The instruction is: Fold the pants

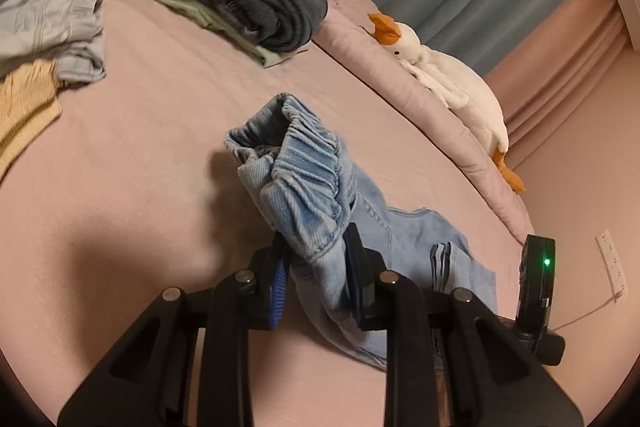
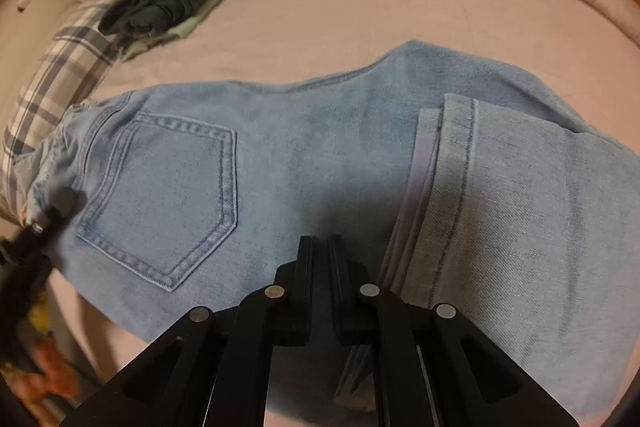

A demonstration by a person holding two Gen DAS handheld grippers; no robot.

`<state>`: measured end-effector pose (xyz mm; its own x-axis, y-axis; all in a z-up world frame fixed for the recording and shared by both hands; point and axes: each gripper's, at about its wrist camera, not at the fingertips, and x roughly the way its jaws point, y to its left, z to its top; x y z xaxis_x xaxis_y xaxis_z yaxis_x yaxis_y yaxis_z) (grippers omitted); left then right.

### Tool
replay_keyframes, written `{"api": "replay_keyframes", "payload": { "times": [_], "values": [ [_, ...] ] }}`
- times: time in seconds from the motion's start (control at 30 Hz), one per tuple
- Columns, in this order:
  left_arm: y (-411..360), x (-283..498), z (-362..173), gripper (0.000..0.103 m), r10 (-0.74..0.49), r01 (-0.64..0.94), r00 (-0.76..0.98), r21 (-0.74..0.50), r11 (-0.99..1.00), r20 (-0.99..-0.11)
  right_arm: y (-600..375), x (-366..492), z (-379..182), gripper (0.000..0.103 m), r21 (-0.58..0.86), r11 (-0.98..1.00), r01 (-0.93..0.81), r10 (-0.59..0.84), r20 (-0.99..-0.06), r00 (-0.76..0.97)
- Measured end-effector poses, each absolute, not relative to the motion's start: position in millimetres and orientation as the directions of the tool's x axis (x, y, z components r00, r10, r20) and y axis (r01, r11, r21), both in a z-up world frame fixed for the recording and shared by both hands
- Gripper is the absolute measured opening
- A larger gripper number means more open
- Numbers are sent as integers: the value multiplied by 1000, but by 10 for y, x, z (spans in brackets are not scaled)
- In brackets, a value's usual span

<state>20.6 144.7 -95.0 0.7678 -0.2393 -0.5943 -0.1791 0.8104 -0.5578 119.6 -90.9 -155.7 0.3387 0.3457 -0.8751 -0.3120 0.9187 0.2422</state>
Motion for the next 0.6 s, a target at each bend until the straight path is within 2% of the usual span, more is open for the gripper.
{"api": "replay_keyframes", "payload": {
  "times": [0.13, 0.27, 0.33, 0.4, 0.5, 0.53, 0.6],
  "values": [
    [1414, 200, -837, 25, -246, -152, 774, -548, 823, -584, -982, 993, -1428, 9, 320, 905, -278, 398, -868, 297],
    [1283, 201, -760, 24, -252, -127, 770, -528, 840, -586, -922, 663, -1574, 8, 306, 889, -340, 400, -880, 257],
    [1200, 220, -700, 24, -235, -120, 774, -500, 857, -588, -910, 560, -1610, 8, 257, 888, -381, 388, -864, 321],
    [1125, 236, -596, 24, -246, -97, 779, -500, 861, -576, -944, 568, -1595, 8, 277, 891, -361, 394, -867, 306],
    [906, 236, -381, 24, -275, -9, 792, -460, 888, -546, -1168, 621, -1530, 9, 431, 850, -304, 507, -826, 247],
    [840, 232, -347, 24, -282, 13, 793, -447, 895, -540, -1330, 612, -1501, 13, 511, 816, -269, 572, -782, 248],
    [604, 244, -263, 24, -308, 78, 790, -411, 908, -530, -1679, 608, -1419, 29, 638, 745, -195, 664, -683, 305]
  ]
}}
